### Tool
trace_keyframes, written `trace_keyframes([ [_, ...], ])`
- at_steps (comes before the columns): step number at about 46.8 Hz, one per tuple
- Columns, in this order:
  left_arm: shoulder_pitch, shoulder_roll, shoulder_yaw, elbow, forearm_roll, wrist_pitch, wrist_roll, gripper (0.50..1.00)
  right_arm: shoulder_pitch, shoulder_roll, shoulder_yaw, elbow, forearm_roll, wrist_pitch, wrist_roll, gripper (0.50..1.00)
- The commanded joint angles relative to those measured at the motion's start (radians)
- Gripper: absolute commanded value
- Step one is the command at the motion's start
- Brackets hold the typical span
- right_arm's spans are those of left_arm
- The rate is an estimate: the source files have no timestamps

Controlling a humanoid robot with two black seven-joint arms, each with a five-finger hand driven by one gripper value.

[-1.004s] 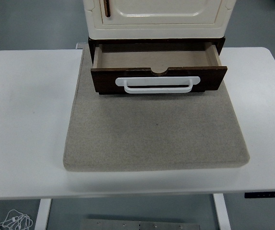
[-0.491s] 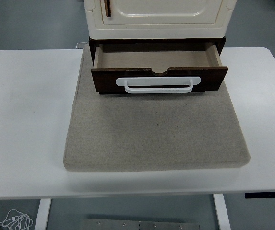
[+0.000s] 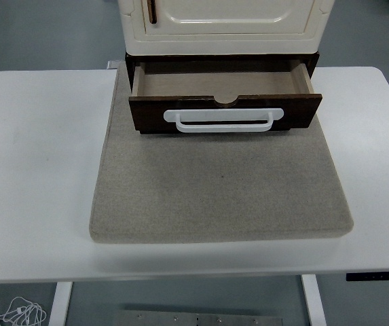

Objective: Open the drawer under the combination cabinet

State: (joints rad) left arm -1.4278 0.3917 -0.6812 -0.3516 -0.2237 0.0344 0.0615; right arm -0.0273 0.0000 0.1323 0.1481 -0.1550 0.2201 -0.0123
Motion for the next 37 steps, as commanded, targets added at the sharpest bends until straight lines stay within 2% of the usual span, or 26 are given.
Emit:
trace_keyframes([
  [1,0.052,-0.004,-0.005,0.003,-0.052,-0.007,0.0,1.0,0.001,0.0,0.001,0.001,0.0,-0.001,0.0,0.926],
  [9,0.145,-0.028,-0.021,0.005,-0.215,-0.034,0.0,1.0,0.001,0.0,0.001,0.001,0.0,0.001,0.0,0.926],
  [15,0.204,-0.04,-0.04,0.005,-0.249,-0.054,0.0,1.0,0.001,0.0,0.0,-0.001,0.0,-0.001,0.0,0.926],
  [20,0.256,-0.089,-0.095,0.006,-0.259,-0.065,0.0,1.0,0.001,0.0,-0.002,0.001,0.0,0.001,0.0,0.926],
  [27,0.299,-0.111,-0.153,0.005,-0.261,-0.073,0.0,1.0,0.001,0.0,-0.002,0.001,0.0,0.001,0.0,0.926],
  [34,0.331,-0.129,-0.179,0.006,-0.263,-0.145,0.0,1.0,0.001,0.0,0.0,0.001,0.0,0.001,0.0,0.926],
  [37,0.342,-0.139,-0.192,0.006,-0.263,-0.157,0.0,1.0,0.0,0.0,0.001,0.001,0.0,0.001,0.0,0.926],
])
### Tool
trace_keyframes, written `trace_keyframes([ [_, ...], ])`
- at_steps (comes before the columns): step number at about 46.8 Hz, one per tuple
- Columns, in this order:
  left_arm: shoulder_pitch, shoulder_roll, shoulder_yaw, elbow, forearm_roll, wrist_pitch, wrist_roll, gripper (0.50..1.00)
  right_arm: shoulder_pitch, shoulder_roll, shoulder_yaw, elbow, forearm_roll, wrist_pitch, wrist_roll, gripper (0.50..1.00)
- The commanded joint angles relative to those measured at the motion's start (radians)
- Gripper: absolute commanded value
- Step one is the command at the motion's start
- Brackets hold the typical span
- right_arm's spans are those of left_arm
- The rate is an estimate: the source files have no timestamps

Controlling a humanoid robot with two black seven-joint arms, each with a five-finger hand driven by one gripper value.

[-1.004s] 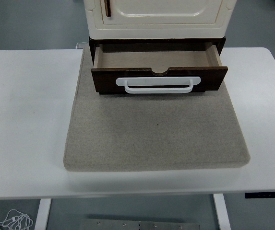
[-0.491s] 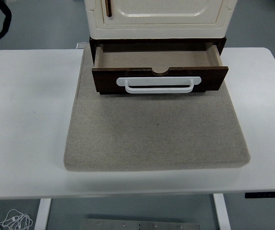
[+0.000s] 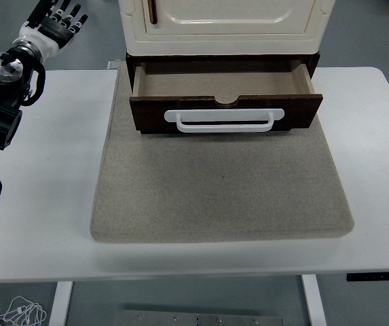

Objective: Open the drawer under the combination cabinet

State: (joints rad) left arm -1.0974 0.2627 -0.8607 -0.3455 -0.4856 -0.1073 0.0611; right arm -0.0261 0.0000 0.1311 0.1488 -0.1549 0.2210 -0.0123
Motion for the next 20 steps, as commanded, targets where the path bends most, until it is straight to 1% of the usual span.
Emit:
trace_keyframes([
  [1,0.013,-0.011,-0.015,0.0,0.001,-0.017,0.0,1.0,0.0,0.0,0.002,0.0,0.0,0.0,0.0,0.926],
  [5,0.022,-0.02,-0.02,0.0,0.001,-0.025,-0.001,1.0,0.0,0.0,0.002,0.0,0.0,0.0,-0.002,0.926],
  [11,0.025,-0.037,-0.018,0.002,0.004,-0.054,-0.003,1.0,-0.002,0.0,0.004,0.0,0.0,0.0,-0.002,0.926],
  [20,0.025,-0.072,-0.015,0.0,0.015,-0.057,-0.014,1.0,-0.002,0.0,0.005,0.0,0.002,0.0,-0.002,0.926],
])
